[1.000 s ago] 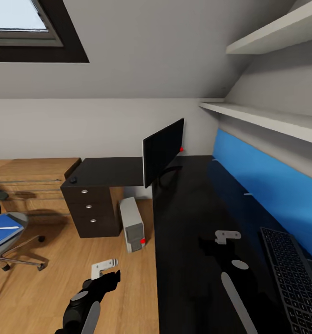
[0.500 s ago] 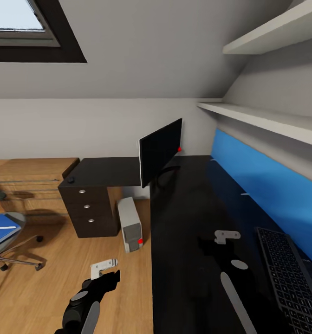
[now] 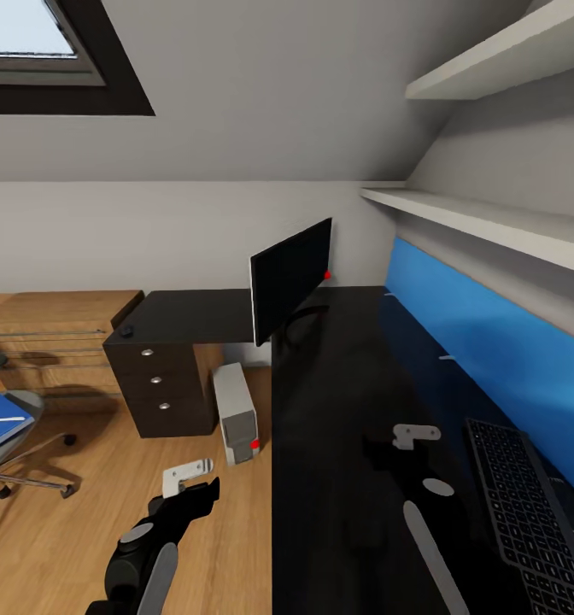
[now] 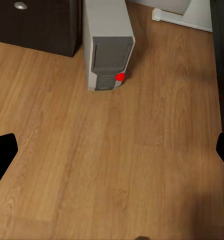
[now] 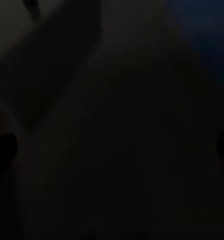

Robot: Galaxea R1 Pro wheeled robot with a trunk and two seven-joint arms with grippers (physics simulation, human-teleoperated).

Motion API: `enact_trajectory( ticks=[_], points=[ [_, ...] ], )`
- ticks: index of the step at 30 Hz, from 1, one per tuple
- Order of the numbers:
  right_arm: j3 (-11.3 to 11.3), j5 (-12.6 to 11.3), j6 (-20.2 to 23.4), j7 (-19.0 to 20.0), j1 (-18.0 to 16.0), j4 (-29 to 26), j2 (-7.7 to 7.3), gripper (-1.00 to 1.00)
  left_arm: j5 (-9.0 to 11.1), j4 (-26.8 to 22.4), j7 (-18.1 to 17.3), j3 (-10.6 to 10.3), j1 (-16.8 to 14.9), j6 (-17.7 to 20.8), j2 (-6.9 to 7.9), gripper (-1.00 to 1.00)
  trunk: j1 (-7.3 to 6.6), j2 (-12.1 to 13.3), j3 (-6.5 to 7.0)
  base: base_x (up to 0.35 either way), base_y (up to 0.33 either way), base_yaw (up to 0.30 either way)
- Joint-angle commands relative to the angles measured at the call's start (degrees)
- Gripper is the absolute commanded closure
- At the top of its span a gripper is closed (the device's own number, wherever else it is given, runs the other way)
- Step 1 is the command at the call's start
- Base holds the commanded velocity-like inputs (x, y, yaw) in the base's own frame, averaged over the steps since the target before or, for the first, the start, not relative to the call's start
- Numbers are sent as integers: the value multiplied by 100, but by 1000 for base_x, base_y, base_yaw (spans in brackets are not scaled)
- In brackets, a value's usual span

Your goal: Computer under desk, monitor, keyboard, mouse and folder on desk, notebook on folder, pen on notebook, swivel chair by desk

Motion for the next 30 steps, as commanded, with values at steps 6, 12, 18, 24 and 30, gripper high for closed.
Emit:
enact_trajectory(
  ticks=[6, 12, 18, 24, 30],
  points=[
    [17, -59, 14, -59, -6, -7, -2, -100, 58, -13, 53, -3, -4, 20, 2, -100, 0, -5, -7, 0, 0, 0],
    [17, -59, 21, -59, -6, -6, -6, -100, 58, -7, 53, -4, -4, 13, -1, -100, 0, -5, -7, 0, -143, 0],
    [12, -52, 19, -59, -6, -6, -7, -100, 50, -6, 53, 1, -4, 12, 9, -100, 0, -5, -7, 0, -305, 0],
    [15, -58, 14, -59, -6, -6, -7, -100, 49, -6, 53, 6, -4, 12, 11, -100, 0, -5, -7, 0, -336, 0],
    [15, -59, 15, -59, -6, -6, -7, -100, 49, -4, 54, 8, -4, 12, 12, -100, 0, -5, -7, 0, -290, 0]
  ],
)
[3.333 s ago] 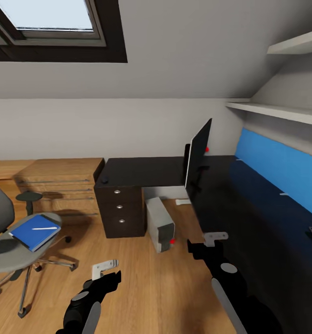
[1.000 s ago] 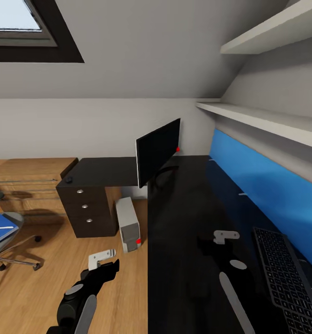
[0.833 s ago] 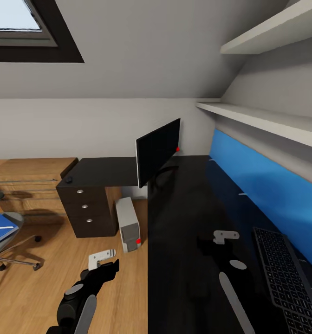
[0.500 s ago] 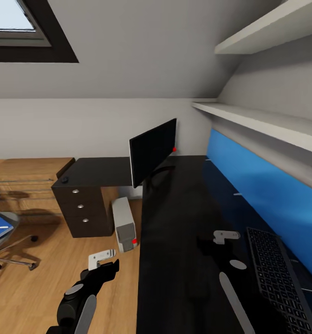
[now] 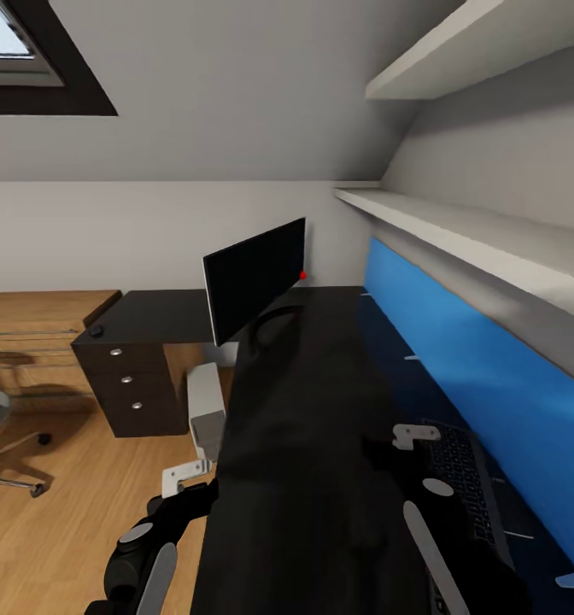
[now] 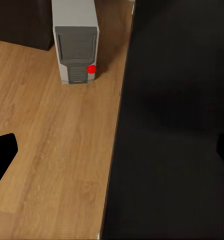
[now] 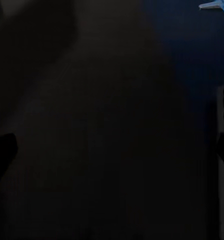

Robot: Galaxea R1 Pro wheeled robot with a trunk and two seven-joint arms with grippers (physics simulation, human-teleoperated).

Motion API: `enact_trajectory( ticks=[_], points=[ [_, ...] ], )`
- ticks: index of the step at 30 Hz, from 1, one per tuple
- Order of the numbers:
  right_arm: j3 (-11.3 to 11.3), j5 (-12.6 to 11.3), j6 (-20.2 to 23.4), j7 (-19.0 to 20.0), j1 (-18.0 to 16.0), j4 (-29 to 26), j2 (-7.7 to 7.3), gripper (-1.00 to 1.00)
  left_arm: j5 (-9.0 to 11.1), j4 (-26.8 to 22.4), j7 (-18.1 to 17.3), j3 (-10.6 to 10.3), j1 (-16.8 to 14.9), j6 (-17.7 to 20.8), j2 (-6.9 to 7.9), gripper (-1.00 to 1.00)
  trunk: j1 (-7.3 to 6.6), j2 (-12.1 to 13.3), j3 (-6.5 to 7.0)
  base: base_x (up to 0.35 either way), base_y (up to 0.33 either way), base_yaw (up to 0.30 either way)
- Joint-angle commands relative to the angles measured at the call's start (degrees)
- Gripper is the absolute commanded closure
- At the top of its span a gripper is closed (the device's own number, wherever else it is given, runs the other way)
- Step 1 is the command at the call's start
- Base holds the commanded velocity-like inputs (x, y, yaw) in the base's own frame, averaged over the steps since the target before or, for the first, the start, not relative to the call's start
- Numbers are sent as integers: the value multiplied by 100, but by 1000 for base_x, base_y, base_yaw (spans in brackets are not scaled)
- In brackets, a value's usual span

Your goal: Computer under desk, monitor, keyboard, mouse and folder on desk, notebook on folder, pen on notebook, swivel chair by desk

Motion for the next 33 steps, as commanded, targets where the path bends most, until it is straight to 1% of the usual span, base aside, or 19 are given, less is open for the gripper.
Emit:
enact_trajectory(
  ticks=[1, 14, 17, 19, 20, 21, 23, 25, 26, 27, 31, 33],
  points=[
    [14, -59, 15, -59, -6, -6, -7, -100, 61, -8, 54, -5, -4, 18, -1, -100, 0, -5, -7, 0, -141, 0],
    [-11, -21, 4, -73, -6, 19, -17, -100, 54, -9, 61, 7, -4, 22, 4, -100, 0, -5, -7, 0, -26, 0],
    [-85, -19, 4, -74, -6, 20, -31, -100, 53, -9, 61, 6, -4, 24, 5, -100, 0, -5, -7, 0, -1, 0],
    [-184, -17, 4, -64, -6, 23, -38, -100, 53, -9, 62, 7, -4, 23, 4, -100, 0, -5, -7, 0, 0, 0],
    [-322, -10, 3, -54, -6, 37, -40, -100, 52, -9, 62, 7, -4, 22, 4, -100, 0, -5, -7, 0, 0, 0],
    [-398, -8, 3, -48, -6, 62, -40, -100, 54, -9, 62, 9, -4, 23, 5, -100, 0, -5, -7, 0, 0, 0],
    [-684, 2, 0, -29, -6, 285, -48, -100, 53, -9, 61, 10, -4, 24, 6, -100, 0, -5, -7, 0, 0, 0],
    [-786, 8, -2, -24, -9, 387, -64, -100, 54, -9, 59, 10, -4, 22, 5, -100, 0, -5, -7, 0, 0, 0],
    [-859, 12, -3, -21, -11, 454, -93, -100, 56, -9, 60, 11, -4, 23, 5, -100, 0, -5, -7, 0, 0, 0],
    [-886, 14, -5, -20, -11, 478, -114, -100, 57, -9, 60, 12, -4, 22, 6, -100, 0, -5, -7, 0, 0, 0],
    [-1018, 0, -111, -14, -22, 621, -331, -100, 60, -9, 61, 6, -4, 25, 1, -100, 0, -5, -7, 0, 0, 0],
    [-1057, -3, -156, -11, -29, 703, -360, -100, 60, -9, 61, 5, -4, 26, 1, -100, 0, -5, -7, 0, 0, 0]
  ],
)
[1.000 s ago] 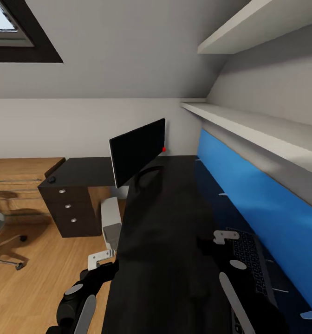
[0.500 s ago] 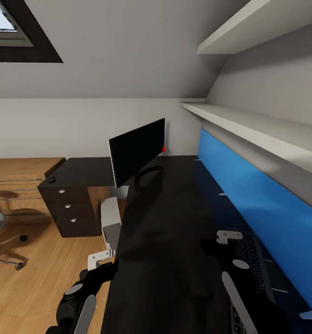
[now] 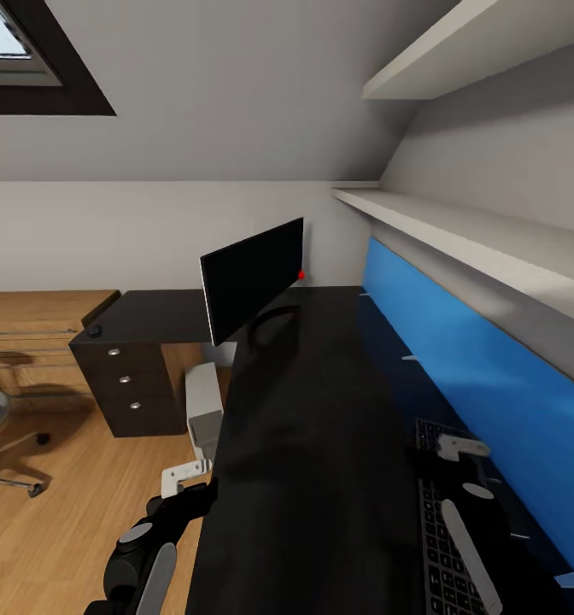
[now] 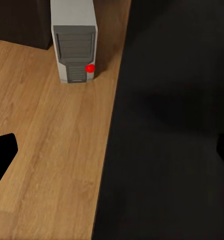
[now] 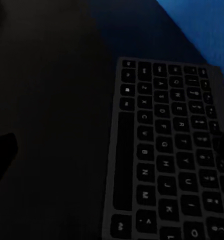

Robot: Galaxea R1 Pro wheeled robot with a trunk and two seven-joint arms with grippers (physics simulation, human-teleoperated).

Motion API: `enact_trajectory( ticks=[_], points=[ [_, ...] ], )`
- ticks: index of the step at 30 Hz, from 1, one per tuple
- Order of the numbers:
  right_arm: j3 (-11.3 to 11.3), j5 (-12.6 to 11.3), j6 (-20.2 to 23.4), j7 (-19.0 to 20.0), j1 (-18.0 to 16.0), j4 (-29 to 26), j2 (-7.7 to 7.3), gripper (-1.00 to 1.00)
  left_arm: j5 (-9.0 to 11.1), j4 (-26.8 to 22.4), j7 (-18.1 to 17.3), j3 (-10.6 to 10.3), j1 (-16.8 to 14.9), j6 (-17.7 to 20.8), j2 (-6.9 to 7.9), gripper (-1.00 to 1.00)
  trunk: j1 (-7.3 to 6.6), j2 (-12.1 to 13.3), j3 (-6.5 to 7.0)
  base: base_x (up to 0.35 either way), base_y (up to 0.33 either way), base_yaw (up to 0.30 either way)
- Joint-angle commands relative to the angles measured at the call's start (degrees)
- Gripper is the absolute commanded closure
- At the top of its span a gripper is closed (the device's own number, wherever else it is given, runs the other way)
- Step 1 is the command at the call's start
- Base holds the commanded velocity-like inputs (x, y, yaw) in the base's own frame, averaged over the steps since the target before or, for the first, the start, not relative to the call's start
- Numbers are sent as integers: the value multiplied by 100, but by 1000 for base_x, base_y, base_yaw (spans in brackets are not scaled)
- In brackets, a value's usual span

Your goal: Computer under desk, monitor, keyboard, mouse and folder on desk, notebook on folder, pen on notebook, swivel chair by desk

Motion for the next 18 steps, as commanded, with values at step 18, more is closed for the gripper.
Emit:
enact_trajectory(
  ticks=[18],
  points=[
    [-588, -33, -255, 455, -459, 1503, -370, -100, 61, -7, 53, -15, -4, 15, -1, -100, 0, -5, -7, 0, 0, 0]
  ],
)
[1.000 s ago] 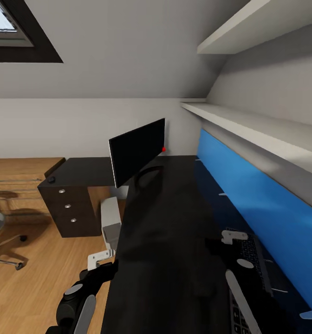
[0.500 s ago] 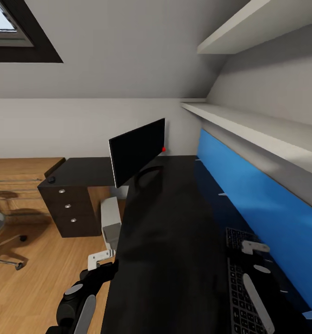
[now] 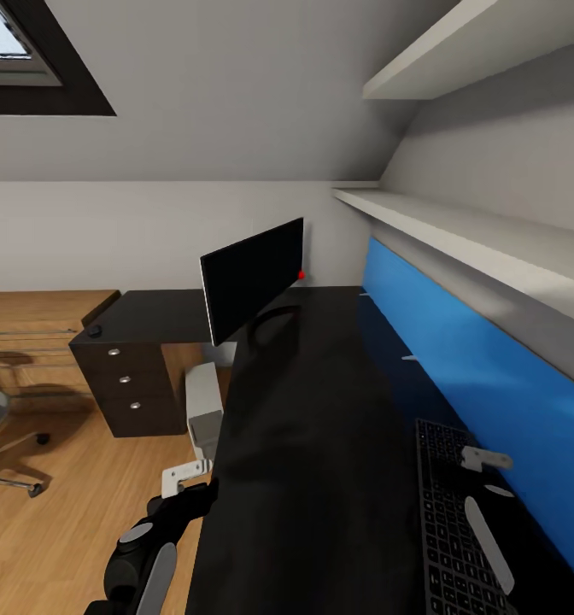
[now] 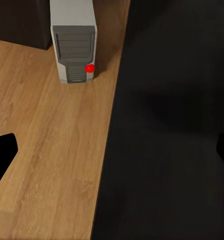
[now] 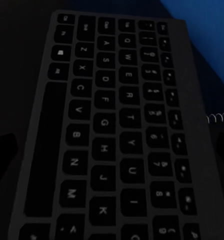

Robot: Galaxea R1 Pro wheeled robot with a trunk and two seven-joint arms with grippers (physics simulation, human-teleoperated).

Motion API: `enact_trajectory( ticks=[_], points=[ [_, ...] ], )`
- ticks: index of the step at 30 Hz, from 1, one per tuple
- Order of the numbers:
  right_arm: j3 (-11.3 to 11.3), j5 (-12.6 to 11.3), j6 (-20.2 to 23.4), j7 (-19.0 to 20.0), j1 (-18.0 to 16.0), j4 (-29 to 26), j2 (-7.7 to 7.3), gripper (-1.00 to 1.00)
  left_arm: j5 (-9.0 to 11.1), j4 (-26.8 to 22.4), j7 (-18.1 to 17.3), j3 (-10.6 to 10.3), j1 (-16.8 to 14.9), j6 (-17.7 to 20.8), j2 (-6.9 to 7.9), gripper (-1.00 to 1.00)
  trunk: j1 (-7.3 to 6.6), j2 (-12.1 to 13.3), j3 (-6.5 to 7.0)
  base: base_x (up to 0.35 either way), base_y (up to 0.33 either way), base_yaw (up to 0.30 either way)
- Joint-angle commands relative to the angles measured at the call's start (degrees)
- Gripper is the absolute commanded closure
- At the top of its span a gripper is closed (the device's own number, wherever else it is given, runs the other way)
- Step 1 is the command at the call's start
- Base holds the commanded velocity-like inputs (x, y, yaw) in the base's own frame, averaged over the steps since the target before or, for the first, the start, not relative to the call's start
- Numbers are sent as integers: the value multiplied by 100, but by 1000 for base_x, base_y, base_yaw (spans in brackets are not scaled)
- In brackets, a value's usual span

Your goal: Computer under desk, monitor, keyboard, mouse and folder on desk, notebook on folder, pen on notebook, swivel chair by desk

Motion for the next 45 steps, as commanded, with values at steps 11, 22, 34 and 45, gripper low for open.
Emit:
enact_trajectory(
  ticks=[11, 22, 34, 45],
  points=[
    [39, 68, -42, -41, -36, 114, 12, -100, 61, -7, 54, -5, -4, 17, 0, -100, 0, -5, -7, 0, 0, 0],
    [154, 642, -43, -57, -227, 560, 60, -100, 61, -7, 54, -5, -4, 18, 0, -100, 0, -5, -7, 0, 0, 0],
    [351, 1037, -44, -57, -246, 543, 295, -100, 61, -9, 53, -3, -4, 17, 0, -100, 0, -5, -7, 0, 0, 0],
    [358, 1029, -44, 26, -246, 477, 353, -100, 61, -16, 53, 44, -4, 10, 7, -100, 0, -5, -7, 0, 0, 0]
  ],
)
